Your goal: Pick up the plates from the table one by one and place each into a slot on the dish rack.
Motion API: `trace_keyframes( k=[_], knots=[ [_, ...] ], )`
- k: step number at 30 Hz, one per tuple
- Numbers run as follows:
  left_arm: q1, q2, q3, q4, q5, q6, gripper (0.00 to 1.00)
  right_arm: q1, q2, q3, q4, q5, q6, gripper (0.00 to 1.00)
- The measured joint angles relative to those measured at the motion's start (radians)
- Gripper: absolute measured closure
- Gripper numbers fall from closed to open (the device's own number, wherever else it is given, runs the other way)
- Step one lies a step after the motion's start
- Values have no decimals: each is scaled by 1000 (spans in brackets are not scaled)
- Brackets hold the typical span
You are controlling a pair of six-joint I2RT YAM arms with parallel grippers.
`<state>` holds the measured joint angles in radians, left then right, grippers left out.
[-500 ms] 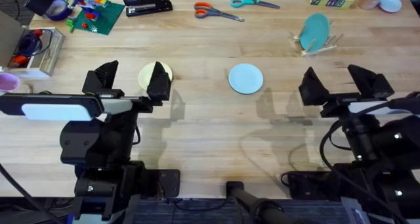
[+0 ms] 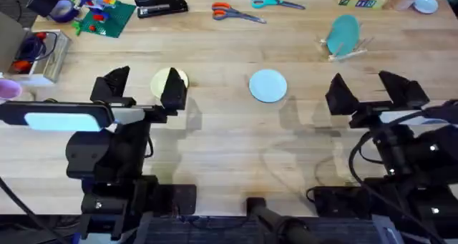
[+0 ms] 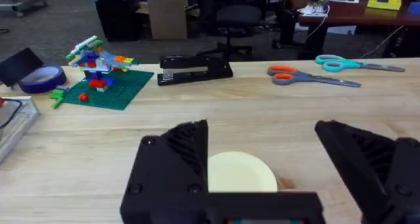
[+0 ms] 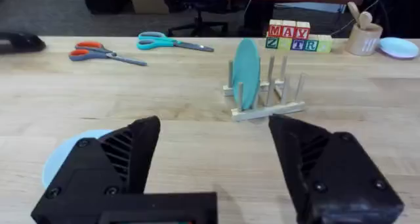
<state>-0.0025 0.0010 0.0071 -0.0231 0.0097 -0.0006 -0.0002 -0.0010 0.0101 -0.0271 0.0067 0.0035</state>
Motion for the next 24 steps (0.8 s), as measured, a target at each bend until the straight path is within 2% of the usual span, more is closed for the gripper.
trace_keyframes(
  k=[9,12,15,19,24],
  knots=[
    [0,0,2,-2,1,0,8,0,0,3,1,0,0,7],
    [0,0,30,-63,1,0,8,0,0,35,-49,-9,0,7],
    [0,0,113,-164,0,0,8,0,1,109,-118,-17,0,7],
    [0,1,286,-310,0,1,8,0,8,262,-218,-23,-1,7],
    [0,68,508,-454,0,0,8,0,87,459,-348,-23,-1,7]
  ],
)
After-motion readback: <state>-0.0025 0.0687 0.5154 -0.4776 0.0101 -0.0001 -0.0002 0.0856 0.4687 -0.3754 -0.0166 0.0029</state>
